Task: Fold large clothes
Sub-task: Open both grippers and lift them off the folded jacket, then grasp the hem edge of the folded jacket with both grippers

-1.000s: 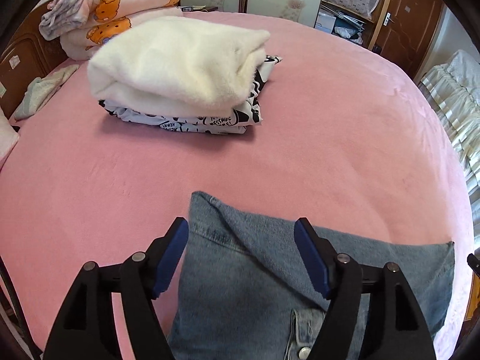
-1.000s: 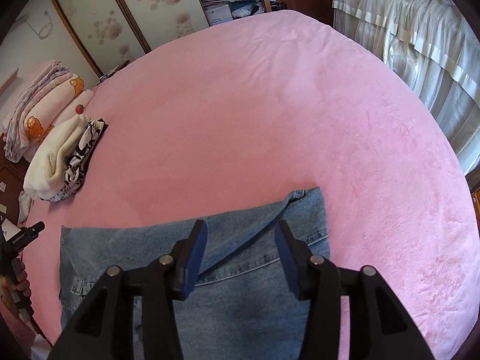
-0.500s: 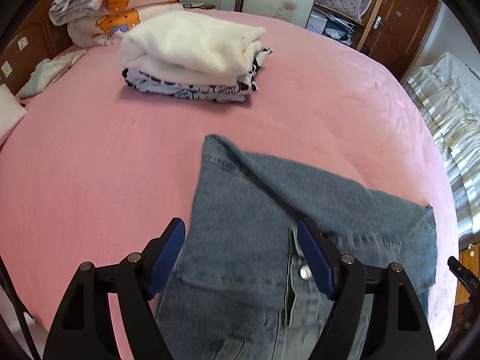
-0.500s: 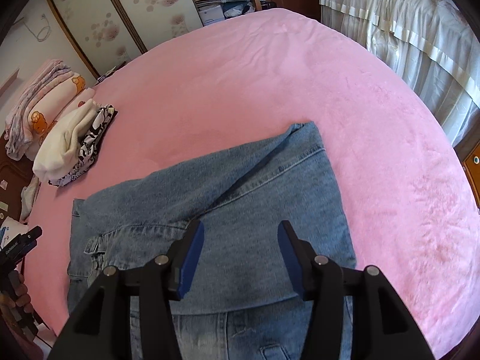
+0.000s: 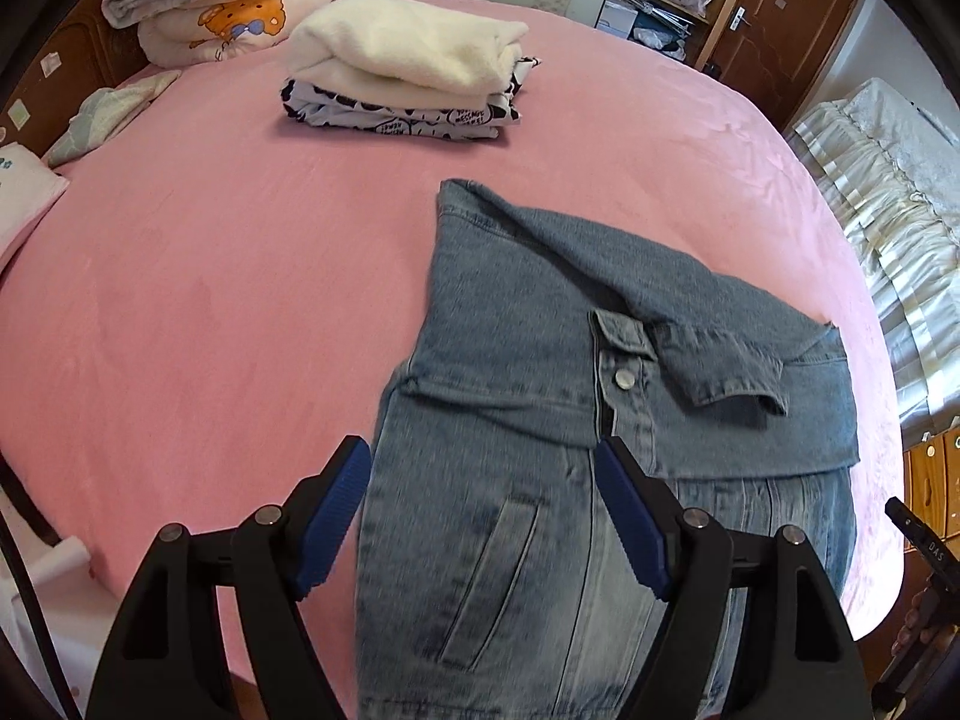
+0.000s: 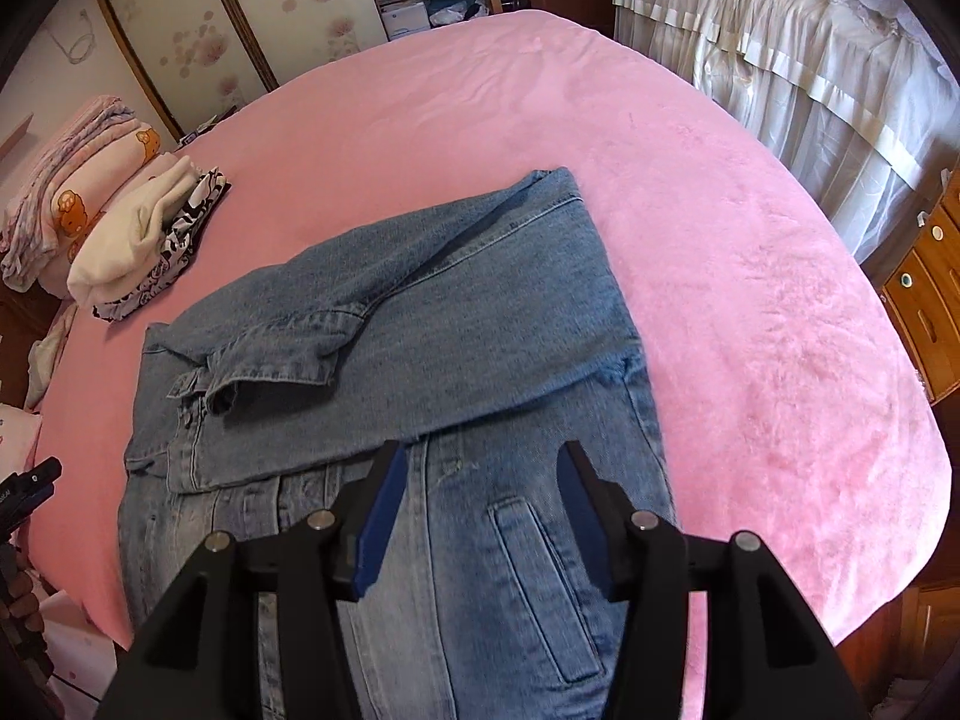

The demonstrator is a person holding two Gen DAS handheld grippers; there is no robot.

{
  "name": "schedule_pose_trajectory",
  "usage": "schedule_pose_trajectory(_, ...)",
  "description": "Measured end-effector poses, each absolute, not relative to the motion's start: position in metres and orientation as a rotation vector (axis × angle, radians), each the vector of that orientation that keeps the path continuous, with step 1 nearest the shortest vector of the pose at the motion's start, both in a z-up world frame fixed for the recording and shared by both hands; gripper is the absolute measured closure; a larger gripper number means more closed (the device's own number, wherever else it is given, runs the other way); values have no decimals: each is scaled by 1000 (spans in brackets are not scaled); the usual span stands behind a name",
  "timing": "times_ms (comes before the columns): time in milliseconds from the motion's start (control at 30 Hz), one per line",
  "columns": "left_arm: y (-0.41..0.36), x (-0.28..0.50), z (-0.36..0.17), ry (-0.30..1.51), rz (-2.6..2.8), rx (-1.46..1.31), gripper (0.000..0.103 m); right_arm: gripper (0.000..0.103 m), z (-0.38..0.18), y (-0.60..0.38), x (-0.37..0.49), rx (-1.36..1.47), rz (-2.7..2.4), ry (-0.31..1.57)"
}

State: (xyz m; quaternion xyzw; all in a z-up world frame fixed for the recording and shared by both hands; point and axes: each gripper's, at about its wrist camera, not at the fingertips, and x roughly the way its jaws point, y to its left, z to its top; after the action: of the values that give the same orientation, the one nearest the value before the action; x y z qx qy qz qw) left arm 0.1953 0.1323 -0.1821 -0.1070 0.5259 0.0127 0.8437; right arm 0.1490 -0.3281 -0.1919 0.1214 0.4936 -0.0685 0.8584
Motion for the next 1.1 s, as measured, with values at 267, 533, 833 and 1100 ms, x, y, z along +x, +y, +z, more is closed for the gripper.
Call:
schedule_pose_trajectory(267,129,151,-177,1170,42,-230,27,41,-186,-342,100,259,-204,1091)
schedule_pose_trajectory(533,112,109,-179,1245,21,-236,27,33,-175,-358,68,276,-159,1090)
schedule_pose_trajectory(833,126,76,-212,1369,48,-302,21,33,-192,-375,32,283,-93,1170)
schedule_pose_trajectory(1100,151,63,-246,1421,29,-327,11,33,-230,-386,0,339,-42,1264)
